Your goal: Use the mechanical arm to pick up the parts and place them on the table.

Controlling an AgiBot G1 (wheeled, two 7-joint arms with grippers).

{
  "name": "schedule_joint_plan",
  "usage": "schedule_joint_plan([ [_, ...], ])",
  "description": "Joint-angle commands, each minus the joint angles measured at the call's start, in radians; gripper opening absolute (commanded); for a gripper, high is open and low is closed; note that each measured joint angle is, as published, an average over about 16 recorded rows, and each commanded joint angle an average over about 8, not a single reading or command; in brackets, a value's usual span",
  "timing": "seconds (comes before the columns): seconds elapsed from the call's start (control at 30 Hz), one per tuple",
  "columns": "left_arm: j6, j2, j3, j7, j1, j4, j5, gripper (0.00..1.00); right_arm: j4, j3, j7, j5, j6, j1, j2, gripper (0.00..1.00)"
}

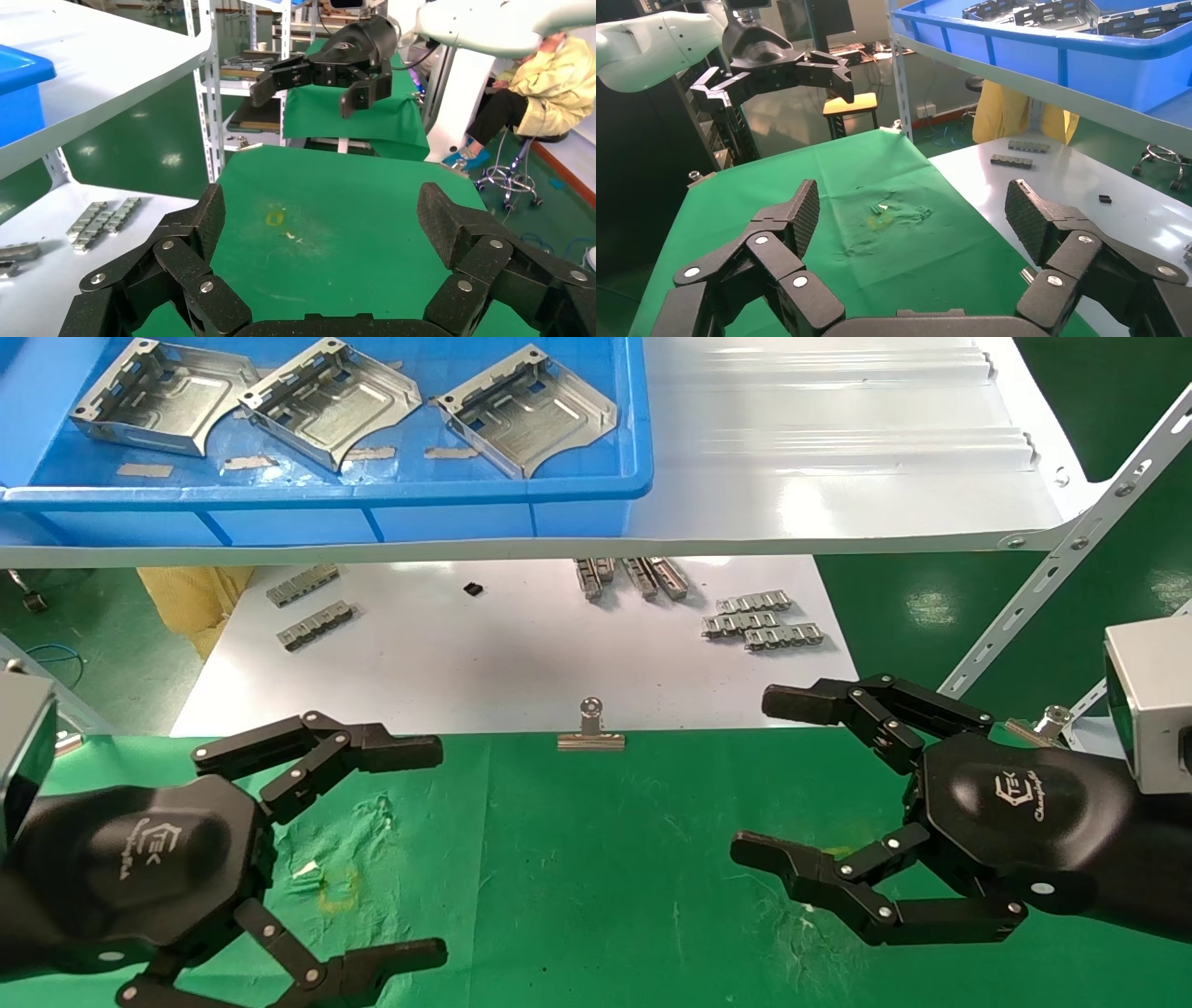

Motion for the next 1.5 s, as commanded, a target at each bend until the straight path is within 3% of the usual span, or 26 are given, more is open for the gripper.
schedule_joint_plan([
  [0.03,-0.008,0.002,-0.001,-0.004,-0.001,0.003,-0.001,1.0,0.0,0.0,0.0,0.0,0.0,0.0,0.0,0.0],
  [0.47,-0.281,0.112,0.02,-0.073,-0.178,0.09,0.128,1.0,0.0,0.0,0.0,0.0,0.0,0.0,0.0,0.0],
  [0.7,-0.392,0.19,0.084,-0.115,-0.359,0.239,0.274,1.0,0.0,0.0,0.0,0.0,0.0,0.0,0.0,0.0],
  [0.93,-0.41,0.238,0.178,-0.15,-0.572,0.443,0.453,1.0,0.0,0.0,0.0,0.0,0.0,0.0,0.0,0.0],
  [1.2,-0.385,0.3,0.24,-0.077,-0.775,0.732,0.574,1.0,0.0,0.0,0.0,0.0,0.0,0.0,0.0,0.0],
  [1.43,-0.397,0.357,0.27,0.024,-0.892,0.949,0.635,1.0,0.0,0.0,0.0,0.0,0.0,0.0,0.0,0.0],
  [1.5,-0.41,0.373,0.277,0.052,-0.914,0.996,0.65,0.94,0.0,0.0,0.0,0.0,0.0,0.0,0.0,0.0],
])
